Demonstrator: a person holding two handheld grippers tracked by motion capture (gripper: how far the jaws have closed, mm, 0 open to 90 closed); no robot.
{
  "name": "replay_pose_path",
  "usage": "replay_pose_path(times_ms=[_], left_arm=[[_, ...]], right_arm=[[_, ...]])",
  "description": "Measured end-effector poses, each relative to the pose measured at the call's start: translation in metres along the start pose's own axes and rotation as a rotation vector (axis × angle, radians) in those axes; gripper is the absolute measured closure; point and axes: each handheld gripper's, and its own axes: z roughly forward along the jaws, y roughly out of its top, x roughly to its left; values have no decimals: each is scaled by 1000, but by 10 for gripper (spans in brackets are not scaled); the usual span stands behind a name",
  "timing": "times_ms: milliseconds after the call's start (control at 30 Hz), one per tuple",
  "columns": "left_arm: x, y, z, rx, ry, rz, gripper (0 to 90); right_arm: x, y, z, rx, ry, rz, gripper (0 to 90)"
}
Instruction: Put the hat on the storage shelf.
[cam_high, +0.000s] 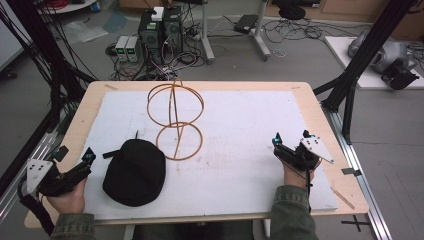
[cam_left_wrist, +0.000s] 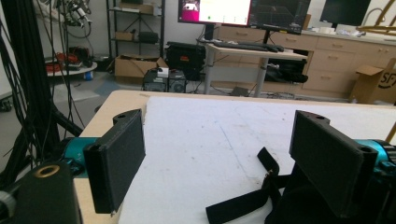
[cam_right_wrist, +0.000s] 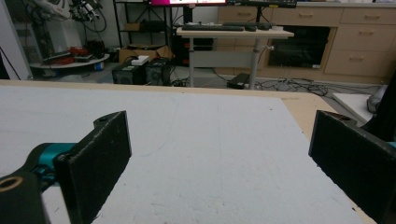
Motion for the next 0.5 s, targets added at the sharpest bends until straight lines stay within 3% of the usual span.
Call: replay_pose_path(times_ms=[233, 267, 400, 500], left_arm=[[-5, 4, 0, 0, -42, 11, 185], [-7, 6, 0, 3, -66, 10, 185], [-9, 8, 2, 26, -95, 21, 186], [-10, 9, 2, 34, -138, 4, 185]], right_arm=[[0, 0, 0, 0, 3, 2, 48], [0, 0, 0, -1, 3, 2, 48], [0, 0, 0, -1, 5, 2, 48], [0, 0, 0, 1, 4, -2, 47]])
